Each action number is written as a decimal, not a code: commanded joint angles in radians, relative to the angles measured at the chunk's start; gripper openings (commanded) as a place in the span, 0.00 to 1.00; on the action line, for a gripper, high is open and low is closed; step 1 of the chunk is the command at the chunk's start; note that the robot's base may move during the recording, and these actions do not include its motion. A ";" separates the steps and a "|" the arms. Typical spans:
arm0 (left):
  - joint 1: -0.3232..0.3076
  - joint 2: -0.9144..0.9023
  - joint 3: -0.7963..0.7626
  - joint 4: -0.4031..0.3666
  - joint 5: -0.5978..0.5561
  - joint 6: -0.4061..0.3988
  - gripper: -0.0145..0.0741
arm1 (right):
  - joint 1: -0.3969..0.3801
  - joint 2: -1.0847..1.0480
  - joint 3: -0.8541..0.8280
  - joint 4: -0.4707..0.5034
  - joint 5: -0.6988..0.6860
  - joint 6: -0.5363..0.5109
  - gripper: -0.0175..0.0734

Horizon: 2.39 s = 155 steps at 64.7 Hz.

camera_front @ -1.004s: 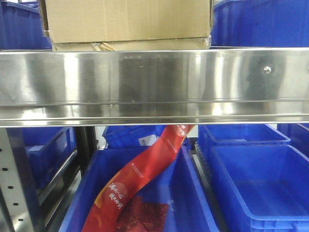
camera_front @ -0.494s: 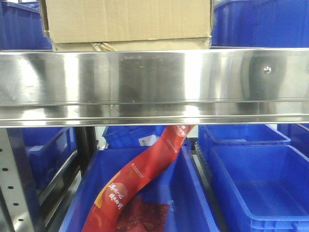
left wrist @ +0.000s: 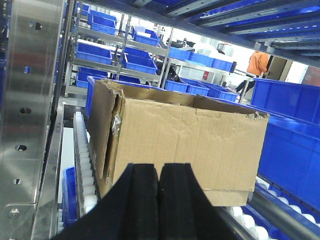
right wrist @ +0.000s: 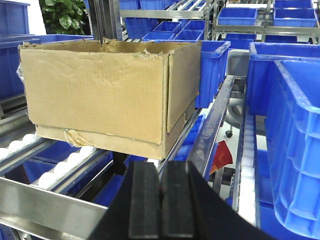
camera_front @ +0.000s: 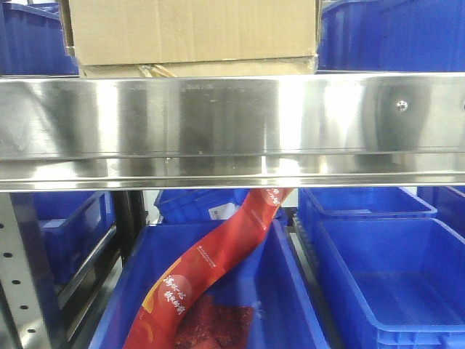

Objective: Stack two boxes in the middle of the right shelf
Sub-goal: 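Open both grippers and pull them back from the boxes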

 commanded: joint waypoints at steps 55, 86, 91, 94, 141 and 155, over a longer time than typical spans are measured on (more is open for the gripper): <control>0.002 -0.005 0.001 -0.001 -0.020 0.001 0.04 | -0.474 -0.431 0.686 0.434 -0.411 -0.503 0.02; 0.002 -0.005 0.001 -0.001 -0.020 0.001 0.04 | -0.474 -0.491 0.710 0.399 -0.417 -0.387 0.02; 0.002 -0.005 0.001 -0.001 -0.020 0.001 0.04 | -0.474 -0.491 0.710 0.383 -0.417 -0.385 0.02; 0.002 -0.005 0.001 -0.001 -0.020 0.001 0.04 | -0.474 -0.491 0.710 0.376 -0.415 -0.385 0.02; 0.002 -0.005 0.001 -0.001 -0.020 0.001 0.04 | -0.474 -0.491 0.710 0.374 -0.408 -0.385 0.02; 0.053 -0.013 0.015 0.048 -0.006 0.008 0.04 | -0.474 -0.491 0.710 0.374 -0.408 -0.385 0.02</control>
